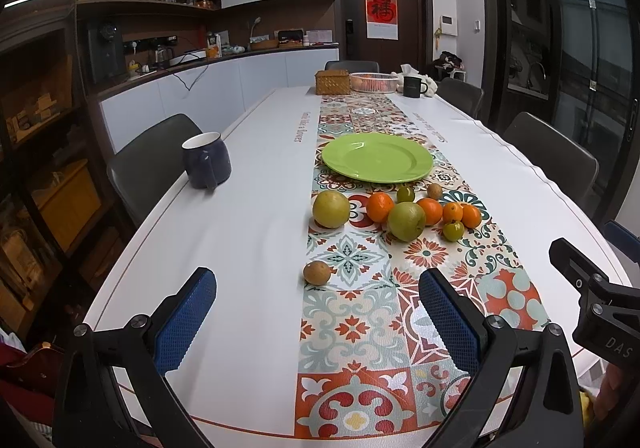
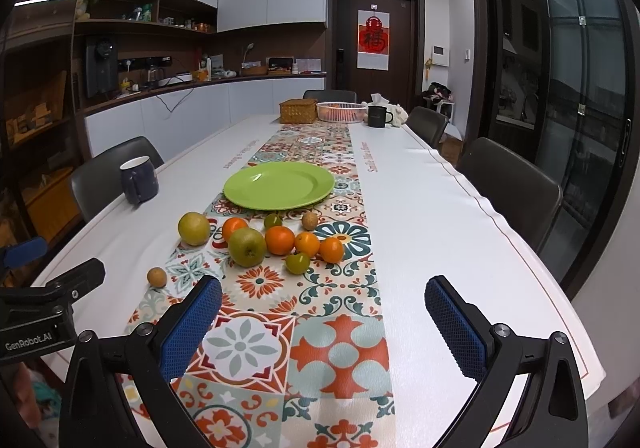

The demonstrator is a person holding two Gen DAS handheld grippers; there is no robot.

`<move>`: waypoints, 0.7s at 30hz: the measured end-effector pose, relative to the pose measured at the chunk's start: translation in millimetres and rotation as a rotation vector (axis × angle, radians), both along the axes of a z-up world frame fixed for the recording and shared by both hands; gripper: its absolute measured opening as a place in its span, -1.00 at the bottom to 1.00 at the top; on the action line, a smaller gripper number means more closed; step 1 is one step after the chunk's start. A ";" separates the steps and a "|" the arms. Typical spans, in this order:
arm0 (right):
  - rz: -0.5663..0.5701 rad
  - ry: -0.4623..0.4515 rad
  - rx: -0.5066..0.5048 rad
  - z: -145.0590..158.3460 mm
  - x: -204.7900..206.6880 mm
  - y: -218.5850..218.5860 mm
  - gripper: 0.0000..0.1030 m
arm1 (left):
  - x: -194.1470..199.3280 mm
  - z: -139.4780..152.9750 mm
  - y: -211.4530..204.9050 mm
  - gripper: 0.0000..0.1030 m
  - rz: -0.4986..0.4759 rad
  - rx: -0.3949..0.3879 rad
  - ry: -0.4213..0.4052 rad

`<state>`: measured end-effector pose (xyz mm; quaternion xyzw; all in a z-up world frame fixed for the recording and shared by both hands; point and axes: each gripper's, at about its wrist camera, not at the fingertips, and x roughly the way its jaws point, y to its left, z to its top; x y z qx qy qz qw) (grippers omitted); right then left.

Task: Organize fruits

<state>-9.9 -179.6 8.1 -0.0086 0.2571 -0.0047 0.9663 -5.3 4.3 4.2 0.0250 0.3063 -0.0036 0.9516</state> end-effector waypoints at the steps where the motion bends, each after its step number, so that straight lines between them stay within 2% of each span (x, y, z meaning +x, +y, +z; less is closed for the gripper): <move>1: 0.000 0.000 -0.001 -0.3 0.3 0.0 0.99 | -0.4 0.4 0.5 1.00 0.001 -0.001 -0.001; 21: 0.002 -0.009 -0.004 2.2 -0.3 -0.4 0.99 | -1.5 1.9 1.9 1.00 0.000 -0.001 -0.002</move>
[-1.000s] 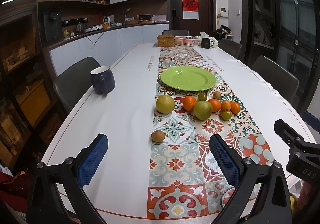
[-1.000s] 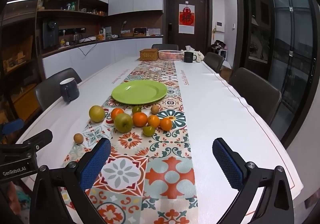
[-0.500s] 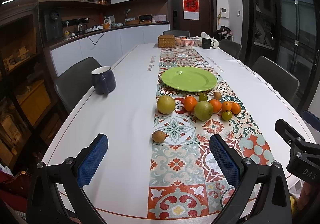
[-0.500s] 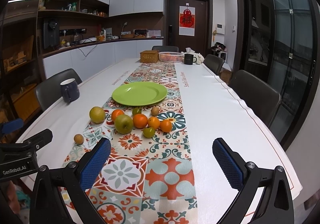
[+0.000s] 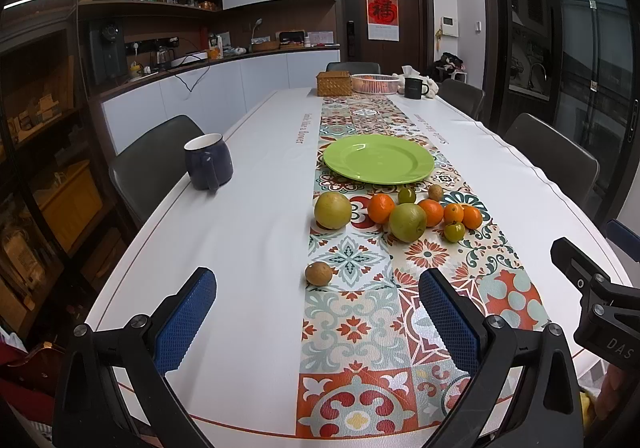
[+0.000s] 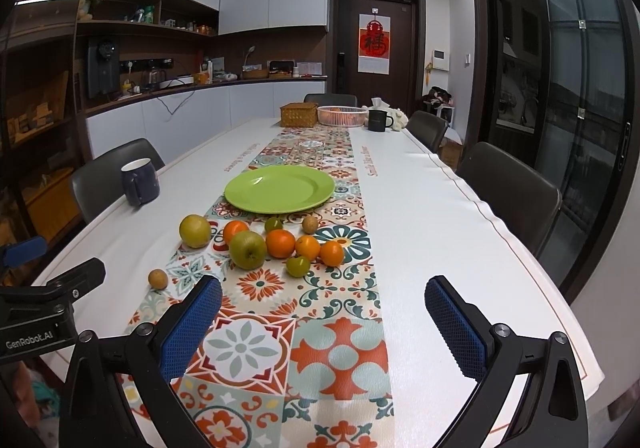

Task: Organize fruits

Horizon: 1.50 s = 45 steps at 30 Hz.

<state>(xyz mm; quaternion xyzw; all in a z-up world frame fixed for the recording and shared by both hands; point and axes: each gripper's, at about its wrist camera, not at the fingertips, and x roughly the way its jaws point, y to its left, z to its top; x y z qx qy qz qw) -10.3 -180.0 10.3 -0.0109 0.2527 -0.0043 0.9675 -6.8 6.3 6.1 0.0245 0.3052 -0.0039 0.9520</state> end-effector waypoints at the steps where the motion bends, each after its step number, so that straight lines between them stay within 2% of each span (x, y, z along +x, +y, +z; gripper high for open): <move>1: 0.001 -0.001 0.000 0.8 -0.4 -0.6 0.99 | 0.1 -0.3 -0.4 1.00 0.000 0.000 0.000; 37: 0.004 -0.005 -0.005 1.7 -1.5 1.4 0.99 | -0.2 0.7 0.2 1.00 0.002 0.002 -0.002; 45: 0.030 0.005 -0.015 0.2 7.2 5.7 0.99 | 4.3 4.3 7.9 1.00 0.032 0.012 -0.010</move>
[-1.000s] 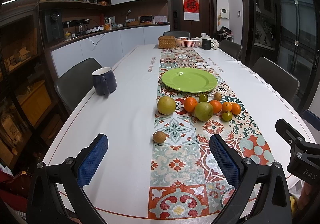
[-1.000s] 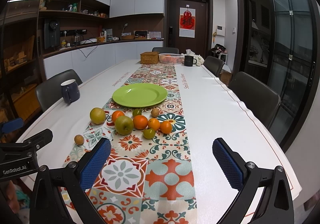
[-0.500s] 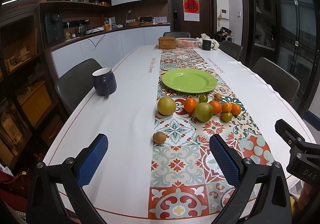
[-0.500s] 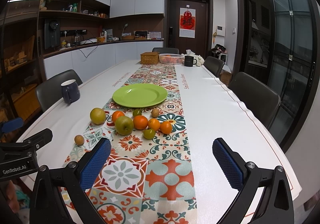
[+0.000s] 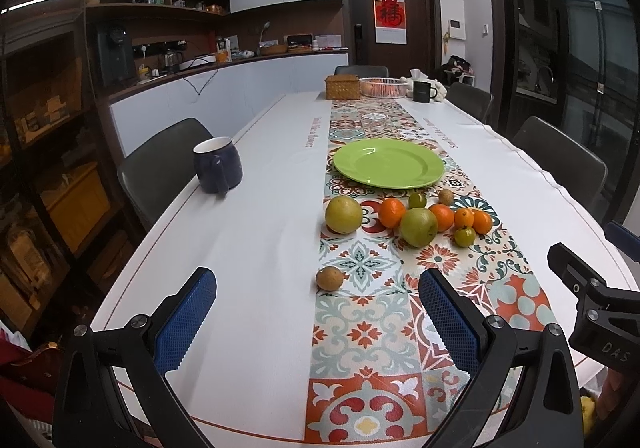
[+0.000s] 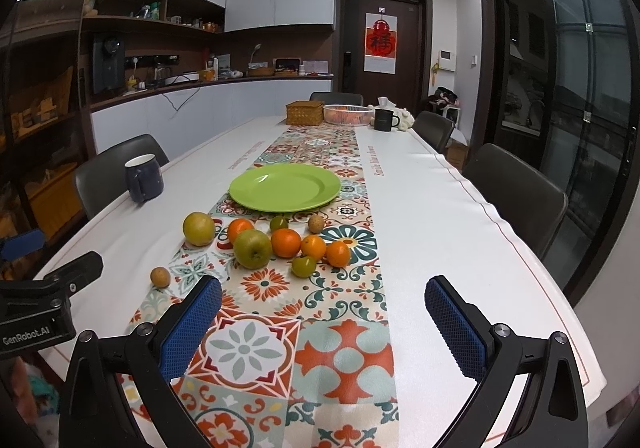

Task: Organize fruits

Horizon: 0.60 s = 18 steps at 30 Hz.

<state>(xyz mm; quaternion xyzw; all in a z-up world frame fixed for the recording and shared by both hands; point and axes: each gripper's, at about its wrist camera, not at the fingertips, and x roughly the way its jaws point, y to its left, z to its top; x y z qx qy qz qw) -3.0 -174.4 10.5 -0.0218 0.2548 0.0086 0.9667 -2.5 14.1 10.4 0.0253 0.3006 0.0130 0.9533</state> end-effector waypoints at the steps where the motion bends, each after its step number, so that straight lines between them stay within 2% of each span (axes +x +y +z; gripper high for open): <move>1: 0.006 0.004 -0.002 -2.2 1.7 1.1 0.99 | 2.5 -1.0 1.1 1.00 0.005 0.000 0.005; 6: 0.034 0.034 -0.011 -11.8 19.4 5.3 0.99 | 17.3 -10.9 1.6 0.90 0.014 0.005 0.048; 14: 0.055 0.097 -0.027 -28.3 50.2 10.3 0.98 | 46.3 -32.4 0.1 0.59 0.017 0.007 0.141; 18: 0.072 0.136 -0.032 -36.8 68.2 12.0 0.90 | 60.1 -43.1 -0.5 0.46 0.022 0.009 0.184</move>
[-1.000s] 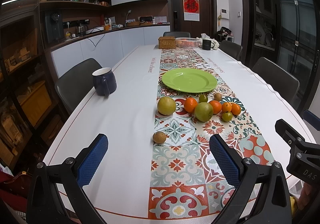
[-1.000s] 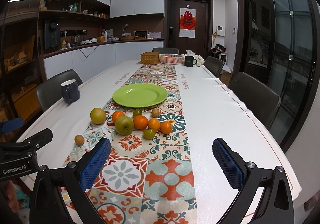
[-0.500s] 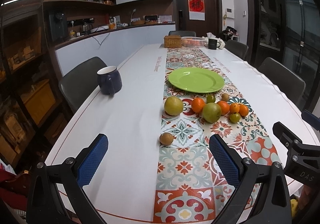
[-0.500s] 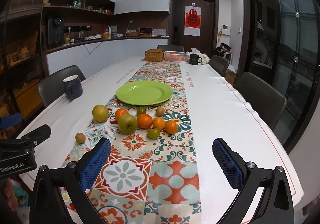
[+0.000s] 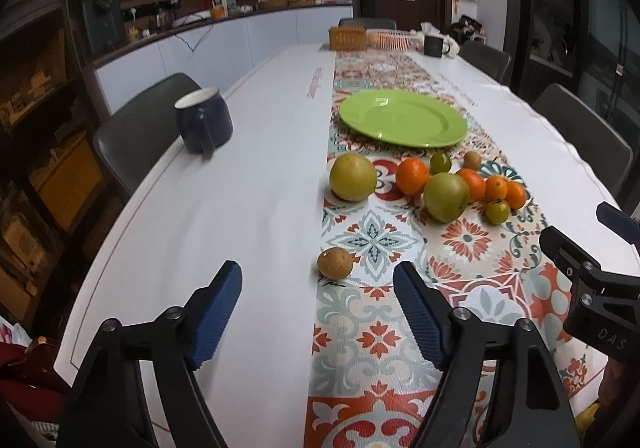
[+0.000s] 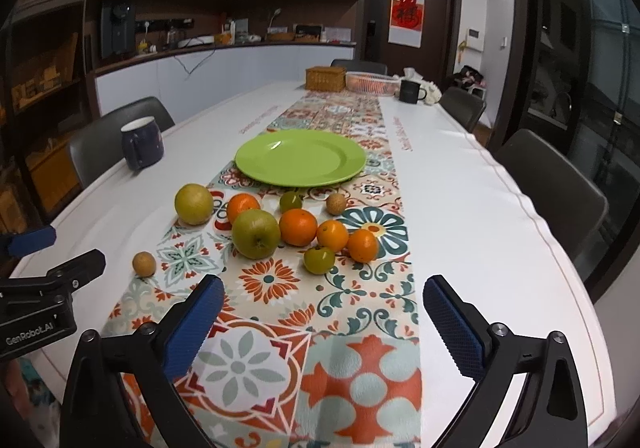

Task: Organize fruits
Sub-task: 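Grasp the small brown fruit with the left tool while the right tool grasps a small green tomato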

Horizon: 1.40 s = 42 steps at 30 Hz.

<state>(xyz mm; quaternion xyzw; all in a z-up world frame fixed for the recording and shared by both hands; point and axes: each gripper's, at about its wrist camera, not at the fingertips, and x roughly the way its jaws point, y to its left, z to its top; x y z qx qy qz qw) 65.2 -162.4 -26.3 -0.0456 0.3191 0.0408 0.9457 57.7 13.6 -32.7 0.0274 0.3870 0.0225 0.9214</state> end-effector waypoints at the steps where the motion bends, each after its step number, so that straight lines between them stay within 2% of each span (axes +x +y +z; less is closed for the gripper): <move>1: 0.004 0.011 -0.001 -2.4 5.1 0.4 0.88 | 3.7 -2.5 -0.2 0.39 -0.001 -0.002 0.010; 8: 0.031 0.095 -0.004 -21.7 38.9 4.5 0.68 | 29.6 -24.2 -2.7 0.20 -0.010 -0.012 0.098; 13: 0.042 0.162 -0.005 -39.3 60.6 6.3 0.46 | 42.9 -40.7 -3.4 0.11 -0.019 -0.021 0.158; 18: 0.051 0.225 0.003 -54.2 78.3 7.0 0.31 | 53.6 -51.2 -2.5 -0.04 -0.020 -0.032 0.187; 24: 0.047 0.249 0.008 -62.8 89.2 5.9 0.12 | 59.7 -57.0 -1.4 -0.26 -0.024 -0.038 0.208; 26: 0.046 0.249 0.008 -64.1 91.8 4.9 0.07 | 61.0 -57.4 -1.3 -0.41 -0.027 -0.039 0.211; 33: 0.056 0.246 0.012 -66.2 98.9 4.1 -0.18 | 62.6 -56.9 -3.5 -0.42 -0.030 -0.038 0.212; 37: 0.065 0.243 0.005 -66.8 99.9 4.6 -0.40 | 63.8 -55.4 -5.3 -0.42 -0.037 -0.034 0.206; 42: 0.067 0.244 0.018 -64.8 99.4 2.4 -0.40 | 63.0 -50.9 -8.2 -0.42 -0.054 -0.031 0.188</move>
